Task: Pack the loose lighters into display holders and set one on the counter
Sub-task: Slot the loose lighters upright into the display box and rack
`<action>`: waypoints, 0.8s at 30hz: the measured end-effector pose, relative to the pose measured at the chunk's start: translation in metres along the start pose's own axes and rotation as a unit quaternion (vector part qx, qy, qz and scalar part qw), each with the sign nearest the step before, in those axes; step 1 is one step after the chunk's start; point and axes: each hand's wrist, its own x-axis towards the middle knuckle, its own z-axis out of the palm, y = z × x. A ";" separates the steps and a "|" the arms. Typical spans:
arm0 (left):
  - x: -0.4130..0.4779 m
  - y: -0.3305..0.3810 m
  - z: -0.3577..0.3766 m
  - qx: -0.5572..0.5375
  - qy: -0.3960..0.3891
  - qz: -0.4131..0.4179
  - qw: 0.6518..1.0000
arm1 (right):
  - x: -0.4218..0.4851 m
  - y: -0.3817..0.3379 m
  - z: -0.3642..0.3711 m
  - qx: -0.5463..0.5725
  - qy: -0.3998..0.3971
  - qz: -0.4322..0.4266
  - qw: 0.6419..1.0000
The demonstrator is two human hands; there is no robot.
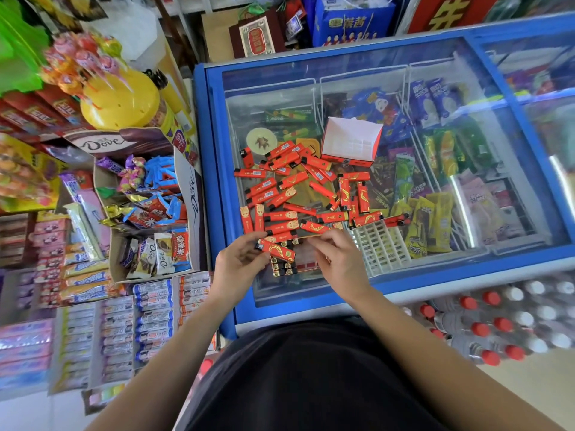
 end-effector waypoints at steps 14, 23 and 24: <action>0.010 0.015 0.038 0.208 0.017 0.074 0.975 | -0.005 0.008 -0.014 0.126 -0.090 0.150 0.977; 0.021 0.003 0.067 0.325 0.059 0.114 0.937 | -0.014 0.010 -0.014 0.154 -0.132 0.173 0.964; 0.022 0.003 0.070 0.330 0.070 0.104 0.935 | -0.015 0.010 -0.014 0.159 -0.131 0.176 0.963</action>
